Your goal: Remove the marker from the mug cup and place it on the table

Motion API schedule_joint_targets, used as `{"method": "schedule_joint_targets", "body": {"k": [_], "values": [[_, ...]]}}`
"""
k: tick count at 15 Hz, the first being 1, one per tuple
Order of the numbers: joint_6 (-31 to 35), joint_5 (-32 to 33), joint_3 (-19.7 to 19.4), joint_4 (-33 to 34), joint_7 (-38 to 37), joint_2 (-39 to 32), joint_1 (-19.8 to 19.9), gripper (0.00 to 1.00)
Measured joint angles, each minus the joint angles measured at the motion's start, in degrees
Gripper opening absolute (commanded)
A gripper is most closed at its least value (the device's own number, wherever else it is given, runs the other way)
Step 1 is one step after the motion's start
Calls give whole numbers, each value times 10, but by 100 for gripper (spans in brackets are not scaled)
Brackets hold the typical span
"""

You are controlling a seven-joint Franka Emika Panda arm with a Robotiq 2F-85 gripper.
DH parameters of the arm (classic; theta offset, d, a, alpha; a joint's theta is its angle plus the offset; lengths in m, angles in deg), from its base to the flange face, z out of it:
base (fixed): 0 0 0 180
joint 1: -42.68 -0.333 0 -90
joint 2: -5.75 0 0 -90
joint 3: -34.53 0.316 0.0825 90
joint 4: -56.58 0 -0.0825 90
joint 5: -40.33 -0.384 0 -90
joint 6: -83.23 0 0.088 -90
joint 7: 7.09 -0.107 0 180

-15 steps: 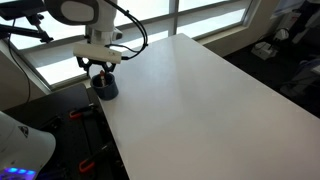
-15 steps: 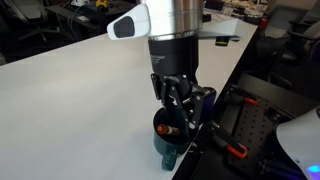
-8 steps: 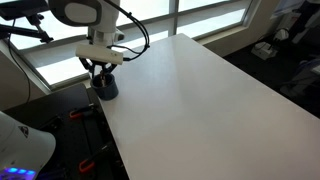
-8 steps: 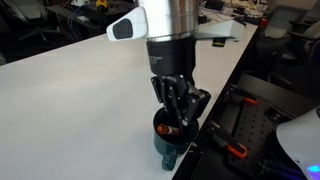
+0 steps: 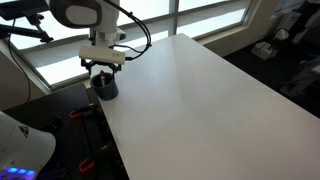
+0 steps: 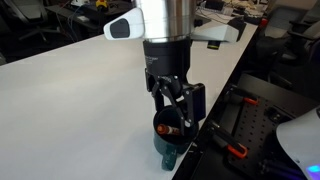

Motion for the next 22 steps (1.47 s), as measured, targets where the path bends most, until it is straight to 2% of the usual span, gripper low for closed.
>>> {"method": "schedule_joint_targets", "body": {"k": [4, 6, 7, 8, 18, 22], "values": [[15, 6, 4, 0, 0, -8, 4, 79], [20, 10, 6, 0, 0, -8, 5, 88], [20, 11, 8, 0, 0, -8, 5, 89], [21, 12, 9, 0, -1, -8, 5, 99], [20, 15, 25, 14, -11, 5, 5, 100], [-4, 54, 26, 15, -55, 13, 5, 100]]}}
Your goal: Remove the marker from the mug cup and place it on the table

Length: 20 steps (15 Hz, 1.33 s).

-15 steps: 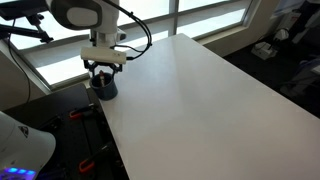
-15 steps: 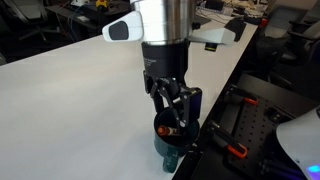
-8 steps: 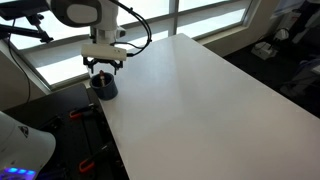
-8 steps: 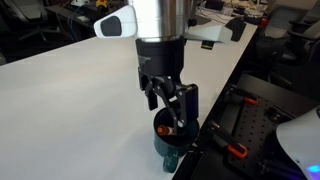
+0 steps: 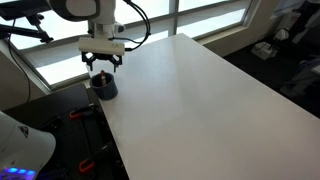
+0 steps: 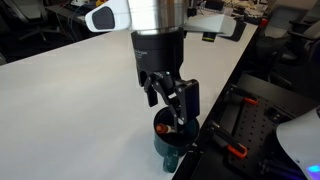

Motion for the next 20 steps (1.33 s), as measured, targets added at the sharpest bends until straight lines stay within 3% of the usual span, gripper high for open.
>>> {"method": "schedule_joint_targets", "body": {"k": [8, 20], "values": [[-87, 15, 0, 4, -25, 33, 0, 100], [-81, 16, 0, -16, -12, 35, 0, 100]]}}
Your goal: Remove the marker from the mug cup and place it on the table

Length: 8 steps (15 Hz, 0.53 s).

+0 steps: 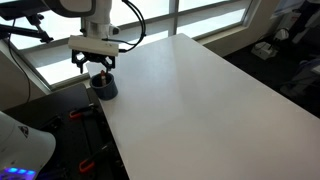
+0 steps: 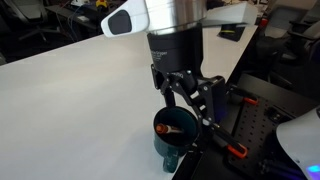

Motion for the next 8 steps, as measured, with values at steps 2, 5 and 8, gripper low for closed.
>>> {"method": "schedule_joint_targets", "body": {"k": [2, 5, 8], "values": [[1, 0, 0, 0, 0, 0, 0, 100], [1, -2, 0, 1, 0, 0, 0, 82], [9, -3, 0, 0, 2, -2, -1, 58]]}}
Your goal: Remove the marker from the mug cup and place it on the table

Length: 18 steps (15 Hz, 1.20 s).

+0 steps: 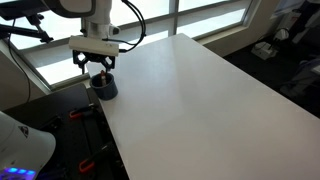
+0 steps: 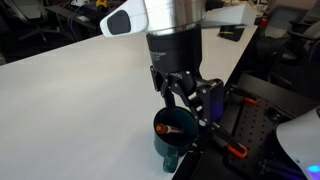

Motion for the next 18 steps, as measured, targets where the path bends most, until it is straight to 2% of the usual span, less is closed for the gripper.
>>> {"method": "schedule_joint_targets", "body": {"k": [2, 3, 4, 7, 8, 10, 12, 13, 14, 15, 16, 18], "values": [[9, 0, 0, -1, 0, -3, -1, 42], [12, 0, 0, -1, 0, -5, -1, 38], [17, 0, 0, -1, 0, -7, -1, 40], [32, 0, 0, -2, 0, -13, -1, 58], [36, 0, 0, -2, 0, -15, -1, 75], [51, 1, 0, -6, 0, -23, -1, 86], [66, 2, 0, -10, 0, -33, -1, 83], [75, 2, 0, -13, 0, -38, -1, 66], [83, 3, 0, -16, 0, -44, -1, 67], [90, 4, 0, -19, 0, -49, 0, 61], [96, 6, 0, -21, 0, -54, 0, 50], [98, 7, 1, -21, 0, -59, 0, 47]]}}
